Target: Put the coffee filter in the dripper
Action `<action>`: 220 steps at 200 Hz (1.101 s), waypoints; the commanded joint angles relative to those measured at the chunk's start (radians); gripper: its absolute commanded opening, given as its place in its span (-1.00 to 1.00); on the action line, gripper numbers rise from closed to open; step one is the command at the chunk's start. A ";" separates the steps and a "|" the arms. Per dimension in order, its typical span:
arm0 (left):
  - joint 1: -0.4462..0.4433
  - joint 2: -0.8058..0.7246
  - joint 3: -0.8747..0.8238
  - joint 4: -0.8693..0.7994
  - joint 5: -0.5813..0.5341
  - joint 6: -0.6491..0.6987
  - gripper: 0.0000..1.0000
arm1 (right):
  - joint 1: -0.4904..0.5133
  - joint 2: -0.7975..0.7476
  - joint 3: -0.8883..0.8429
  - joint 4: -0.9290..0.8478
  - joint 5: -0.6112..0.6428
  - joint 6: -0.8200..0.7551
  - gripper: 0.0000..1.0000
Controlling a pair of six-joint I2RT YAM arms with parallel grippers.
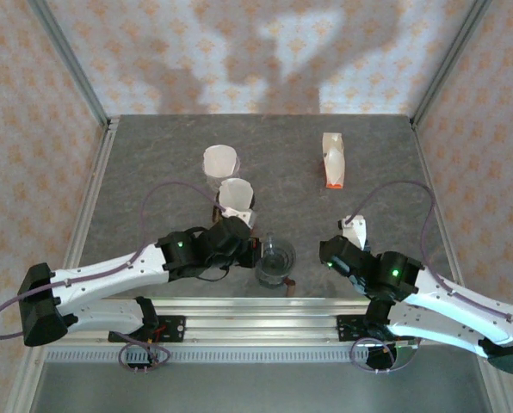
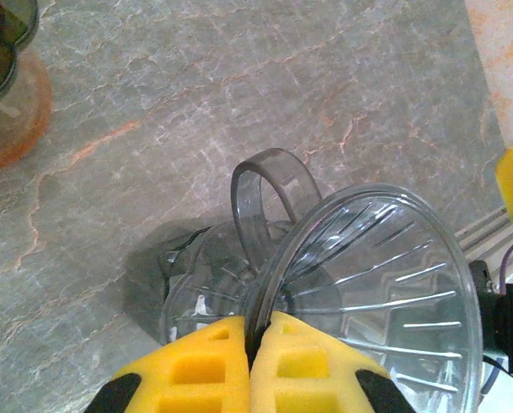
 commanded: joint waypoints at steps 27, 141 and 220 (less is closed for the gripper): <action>0.013 -0.038 -0.028 0.016 -0.014 -0.015 -1.00 | -0.003 -0.012 -0.010 -0.022 0.041 0.017 0.24; 0.017 -0.127 -0.024 -0.003 -0.069 0.003 0.98 | -0.004 0.016 -0.026 0.045 -0.003 0.015 0.29; 0.018 -0.342 -0.121 -0.005 -0.226 0.007 0.99 | -0.502 0.170 0.062 0.310 -0.330 -0.218 0.10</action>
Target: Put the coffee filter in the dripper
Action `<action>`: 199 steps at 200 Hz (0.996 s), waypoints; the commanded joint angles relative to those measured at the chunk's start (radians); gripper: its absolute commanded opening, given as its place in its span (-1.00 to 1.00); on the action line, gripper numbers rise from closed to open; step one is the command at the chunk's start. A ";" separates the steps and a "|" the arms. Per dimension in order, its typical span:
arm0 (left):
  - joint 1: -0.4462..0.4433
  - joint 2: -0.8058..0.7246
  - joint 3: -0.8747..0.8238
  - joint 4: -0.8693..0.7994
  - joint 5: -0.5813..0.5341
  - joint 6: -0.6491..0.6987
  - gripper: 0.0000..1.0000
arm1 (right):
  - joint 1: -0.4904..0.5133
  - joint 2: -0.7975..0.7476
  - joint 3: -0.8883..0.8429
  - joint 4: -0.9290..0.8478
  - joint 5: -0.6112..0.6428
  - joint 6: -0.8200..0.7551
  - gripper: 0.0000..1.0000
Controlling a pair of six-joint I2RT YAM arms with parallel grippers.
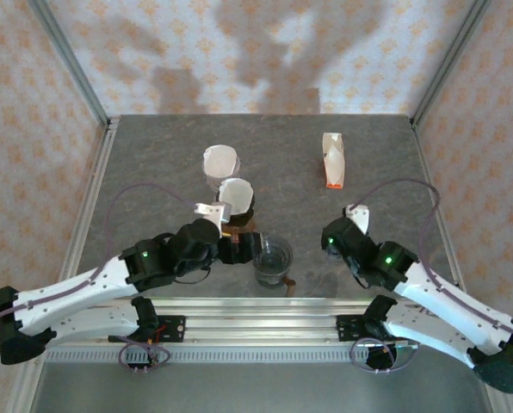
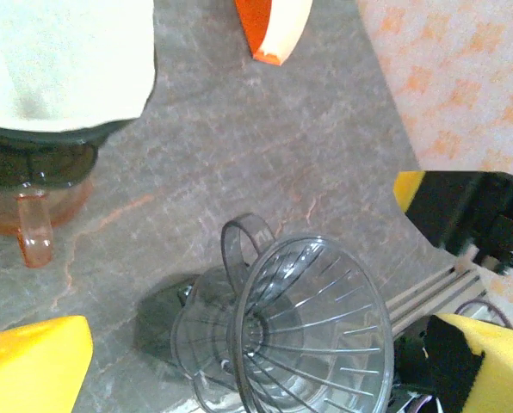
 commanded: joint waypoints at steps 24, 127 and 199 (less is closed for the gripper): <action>0.009 -0.138 -0.116 0.012 -0.115 0.002 0.99 | -0.351 0.259 0.163 0.216 -0.257 -0.161 -0.01; 0.008 -0.180 -0.267 0.100 -0.095 0.014 0.99 | -0.534 0.916 0.701 0.250 -0.306 -0.240 -0.22; 0.009 -0.180 -0.298 0.112 -0.111 0.036 0.99 | -0.545 1.115 0.896 0.263 -0.307 -0.160 -0.23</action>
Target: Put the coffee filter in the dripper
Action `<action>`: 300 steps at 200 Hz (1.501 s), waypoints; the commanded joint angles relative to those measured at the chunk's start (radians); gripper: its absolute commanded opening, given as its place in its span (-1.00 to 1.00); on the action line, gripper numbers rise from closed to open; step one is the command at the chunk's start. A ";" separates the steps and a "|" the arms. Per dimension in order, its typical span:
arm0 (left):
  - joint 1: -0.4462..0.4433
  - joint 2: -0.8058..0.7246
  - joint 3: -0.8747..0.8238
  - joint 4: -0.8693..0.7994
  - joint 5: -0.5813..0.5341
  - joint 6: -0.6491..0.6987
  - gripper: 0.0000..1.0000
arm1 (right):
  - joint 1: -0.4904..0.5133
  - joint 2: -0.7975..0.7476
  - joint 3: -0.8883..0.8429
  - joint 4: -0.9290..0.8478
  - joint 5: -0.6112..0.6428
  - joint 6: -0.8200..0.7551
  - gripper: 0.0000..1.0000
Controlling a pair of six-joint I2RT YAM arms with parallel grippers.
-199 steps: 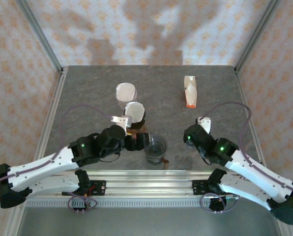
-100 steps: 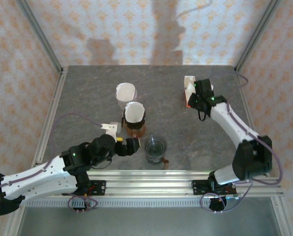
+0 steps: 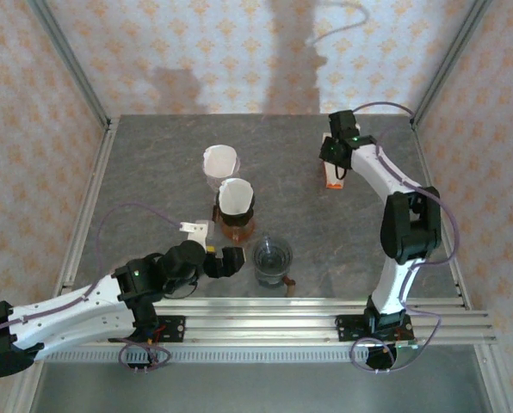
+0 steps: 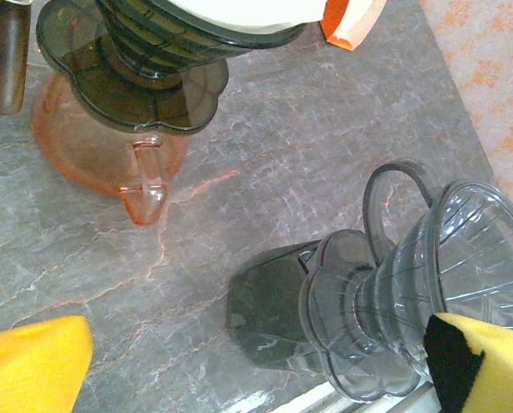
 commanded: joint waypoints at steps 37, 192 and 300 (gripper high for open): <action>0.010 -0.009 -0.030 0.050 -0.053 0.021 0.99 | -0.013 0.068 0.083 0.006 0.026 0.072 -0.27; 0.011 -0.008 -0.035 0.048 -0.070 0.004 0.99 | -0.016 0.050 0.068 -0.019 0.050 0.021 -1.00; 0.011 -0.011 -0.024 0.055 -0.068 -0.005 0.99 | 0.005 -0.339 -0.226 -0.013 0.046 0.009 -1.00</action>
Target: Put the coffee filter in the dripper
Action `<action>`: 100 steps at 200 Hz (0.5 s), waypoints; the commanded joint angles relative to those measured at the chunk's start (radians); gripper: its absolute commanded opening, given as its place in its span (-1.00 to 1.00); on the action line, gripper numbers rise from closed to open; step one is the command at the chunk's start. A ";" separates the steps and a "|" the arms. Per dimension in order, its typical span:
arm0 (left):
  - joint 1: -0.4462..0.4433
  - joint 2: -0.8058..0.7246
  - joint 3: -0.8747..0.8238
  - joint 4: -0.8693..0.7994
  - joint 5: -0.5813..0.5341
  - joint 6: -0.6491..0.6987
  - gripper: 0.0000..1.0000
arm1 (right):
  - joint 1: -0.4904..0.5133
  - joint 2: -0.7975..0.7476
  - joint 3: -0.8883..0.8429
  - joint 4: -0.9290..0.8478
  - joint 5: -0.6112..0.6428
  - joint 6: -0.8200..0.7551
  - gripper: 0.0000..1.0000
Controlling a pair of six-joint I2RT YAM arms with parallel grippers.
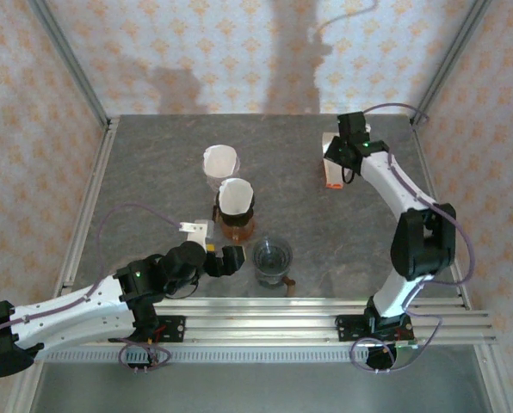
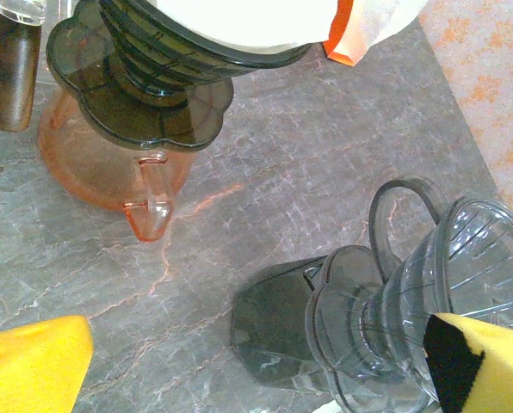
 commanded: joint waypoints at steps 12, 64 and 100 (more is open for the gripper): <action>0.010 -0.012 0.002 0.005 -0.040 -0.013 0.99 | 0.018 -0.179 -0.115 -0.023 0.023 -0.015 -1.00; 0.010 -0.028 0.005 -0.019 -0.038 -0.030 0.99 | 0.129 -0.498 -0.254 -0.135 -0.040 -0.025 -1.00; 0.011 -0.058 0.001 -0.054 -0.050 -0.046 0.99 | 0.302 -0.713 -0.281 -0.273 -0.111 -0.016 -1.00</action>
